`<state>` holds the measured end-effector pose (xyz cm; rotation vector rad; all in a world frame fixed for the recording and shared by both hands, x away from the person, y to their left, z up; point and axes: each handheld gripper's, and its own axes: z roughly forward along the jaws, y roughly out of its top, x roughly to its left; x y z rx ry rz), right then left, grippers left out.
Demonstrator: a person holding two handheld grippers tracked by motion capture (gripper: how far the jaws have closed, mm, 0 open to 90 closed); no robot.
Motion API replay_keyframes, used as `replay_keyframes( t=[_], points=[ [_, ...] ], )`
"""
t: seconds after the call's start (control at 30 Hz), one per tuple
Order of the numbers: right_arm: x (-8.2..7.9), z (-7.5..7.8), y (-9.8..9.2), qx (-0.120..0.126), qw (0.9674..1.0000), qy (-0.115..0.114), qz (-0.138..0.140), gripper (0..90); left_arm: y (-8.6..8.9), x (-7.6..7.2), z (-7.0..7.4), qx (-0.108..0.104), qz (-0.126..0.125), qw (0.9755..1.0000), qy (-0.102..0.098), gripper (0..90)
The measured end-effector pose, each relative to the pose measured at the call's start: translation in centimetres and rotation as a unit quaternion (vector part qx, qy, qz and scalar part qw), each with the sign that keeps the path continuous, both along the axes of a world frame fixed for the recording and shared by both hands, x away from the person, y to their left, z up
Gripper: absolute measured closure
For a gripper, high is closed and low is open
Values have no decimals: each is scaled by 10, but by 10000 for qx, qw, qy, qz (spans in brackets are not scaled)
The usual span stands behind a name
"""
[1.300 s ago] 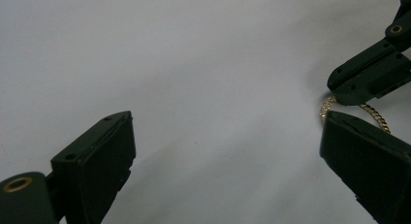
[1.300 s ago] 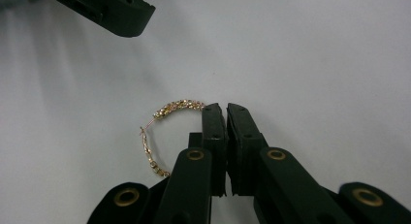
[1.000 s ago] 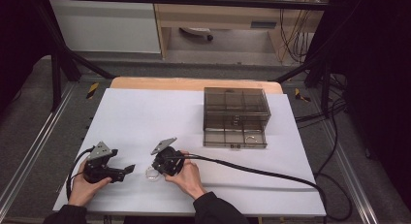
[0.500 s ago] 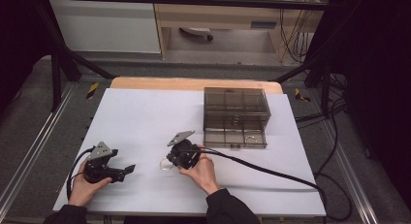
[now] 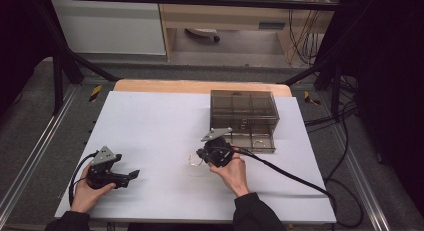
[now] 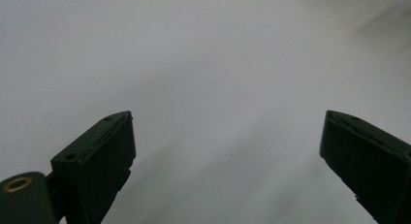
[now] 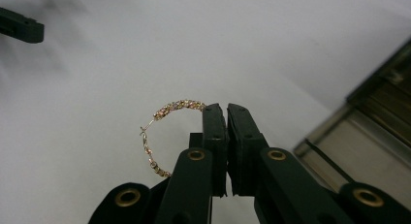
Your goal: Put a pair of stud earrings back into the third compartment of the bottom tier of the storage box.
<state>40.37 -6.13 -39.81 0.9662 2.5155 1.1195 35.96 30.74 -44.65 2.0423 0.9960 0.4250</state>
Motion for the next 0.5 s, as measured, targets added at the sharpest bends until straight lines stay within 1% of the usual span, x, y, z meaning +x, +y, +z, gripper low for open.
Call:
replay_keyframes(
  t=[0.27,0.5],
  points=[
    [3,9,-46,65,9989,-83,-462,875,0,0,0,11,-5,10000,4,57],
    [5,12,-86,55,9960,-106,-886,875,-1,0,0,19,-12,10000,10,57]
  ],
)
